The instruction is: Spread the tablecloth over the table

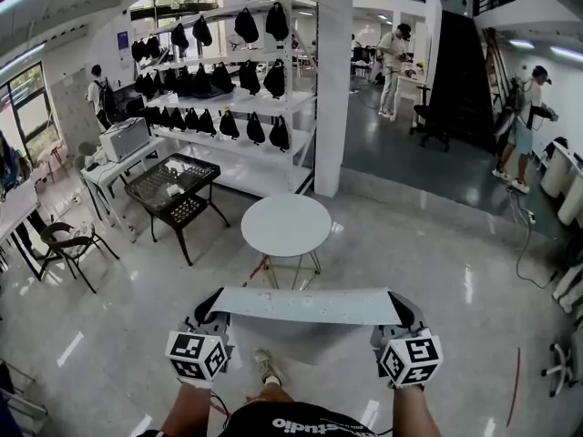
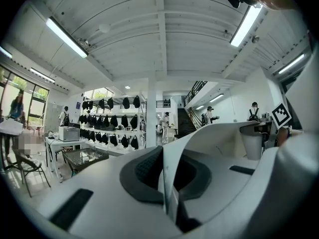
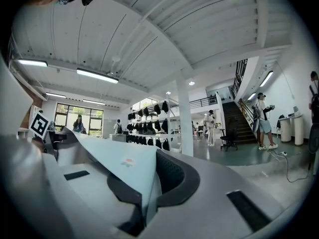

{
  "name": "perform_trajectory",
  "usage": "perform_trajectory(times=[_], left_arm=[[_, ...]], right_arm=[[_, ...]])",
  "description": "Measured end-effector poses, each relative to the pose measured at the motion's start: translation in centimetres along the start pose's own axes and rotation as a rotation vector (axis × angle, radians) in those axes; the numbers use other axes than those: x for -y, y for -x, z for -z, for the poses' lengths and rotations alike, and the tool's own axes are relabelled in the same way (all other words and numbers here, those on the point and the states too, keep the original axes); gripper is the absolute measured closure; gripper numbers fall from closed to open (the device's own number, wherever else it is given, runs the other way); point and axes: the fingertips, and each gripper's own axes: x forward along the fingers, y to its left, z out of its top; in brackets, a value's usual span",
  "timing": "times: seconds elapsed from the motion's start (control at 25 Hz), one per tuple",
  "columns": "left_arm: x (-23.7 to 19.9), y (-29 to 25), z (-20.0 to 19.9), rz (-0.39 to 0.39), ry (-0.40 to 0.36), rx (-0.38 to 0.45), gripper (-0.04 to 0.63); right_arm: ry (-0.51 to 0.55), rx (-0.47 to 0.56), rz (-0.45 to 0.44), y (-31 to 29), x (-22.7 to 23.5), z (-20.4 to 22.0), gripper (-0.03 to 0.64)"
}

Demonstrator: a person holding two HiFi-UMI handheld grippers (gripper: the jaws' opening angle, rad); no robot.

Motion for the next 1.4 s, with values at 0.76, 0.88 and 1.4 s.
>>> perform_trajectory(times=[0.76, 0.88, 1.4], left_arm=[[-1.6, -4.2, 0.7, 0.003, 0.002, -0.027, 0.578], [-2.0, -5.0, 0.3, -0.006, 0.016, -0.022, 0.578], [-4.7, -9.7, 0.7, -0.022, 0.037, -0.028, 0.578]], right_arm=[[0.004, -0.011, -0.004, -4.1, 1.3, 0.9, 0.589], [0.003, -0.013, -0.008, -5.1, 1.5, 0.6, 0.589], [0.010, -0.024, -0.021, -10.9, 2.4, 0.0, 0.589]])
